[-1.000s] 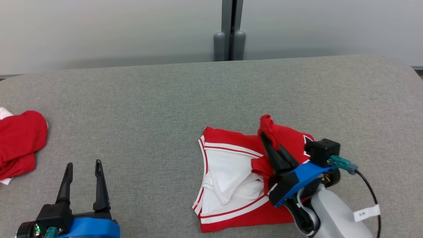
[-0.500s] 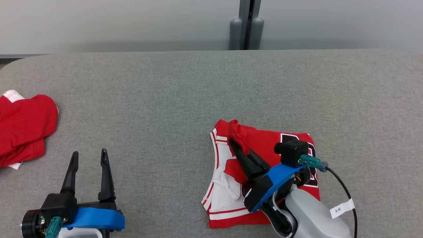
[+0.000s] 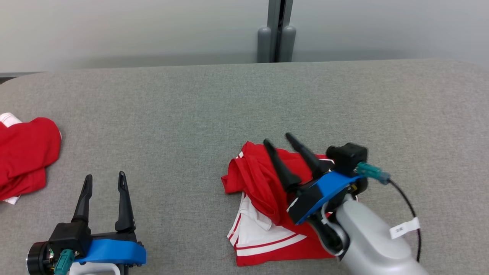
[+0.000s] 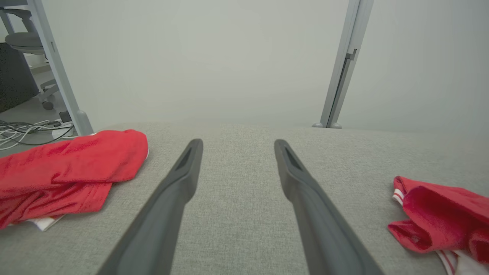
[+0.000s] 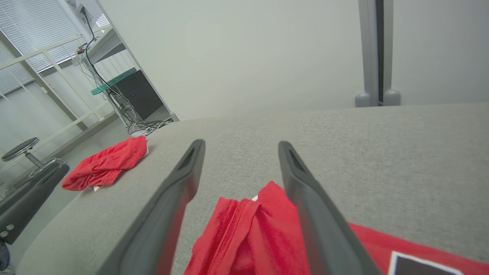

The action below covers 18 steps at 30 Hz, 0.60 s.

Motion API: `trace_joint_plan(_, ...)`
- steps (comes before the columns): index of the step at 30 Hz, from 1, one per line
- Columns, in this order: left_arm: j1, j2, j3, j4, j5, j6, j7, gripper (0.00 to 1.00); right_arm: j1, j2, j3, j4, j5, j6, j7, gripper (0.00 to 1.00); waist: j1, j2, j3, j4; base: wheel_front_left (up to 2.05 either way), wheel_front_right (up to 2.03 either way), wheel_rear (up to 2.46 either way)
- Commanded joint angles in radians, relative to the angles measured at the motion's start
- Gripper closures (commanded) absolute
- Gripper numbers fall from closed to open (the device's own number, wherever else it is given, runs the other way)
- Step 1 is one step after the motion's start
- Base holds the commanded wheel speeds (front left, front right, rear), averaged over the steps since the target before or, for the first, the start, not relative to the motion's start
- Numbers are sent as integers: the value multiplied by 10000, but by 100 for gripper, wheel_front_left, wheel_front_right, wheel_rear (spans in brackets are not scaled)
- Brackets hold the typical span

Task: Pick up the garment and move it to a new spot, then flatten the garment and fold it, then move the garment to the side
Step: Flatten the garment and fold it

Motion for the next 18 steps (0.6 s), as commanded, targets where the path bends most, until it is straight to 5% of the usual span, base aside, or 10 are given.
trace_joint_plan(1,11,-7,-17,-71,-56,32,-45,0,118,-147,-359,-176,-334,1,-47,0,-1,-1,-108,-104,0,0,0)
trace_joint_plan(10,161,-7,-96,-286,-58,9,-44,0,1920,-1060,-3227,-1974,-2226,1,-44,0,-1,-1,-490,-386,0,0,0)
trace_joint_plan(18,386,-6,-191,-394,-4,17,-45,0,3582,-940,-4359,-3110,-2941,1,-45,0,-1,-1,-767,-521,0,0,0)
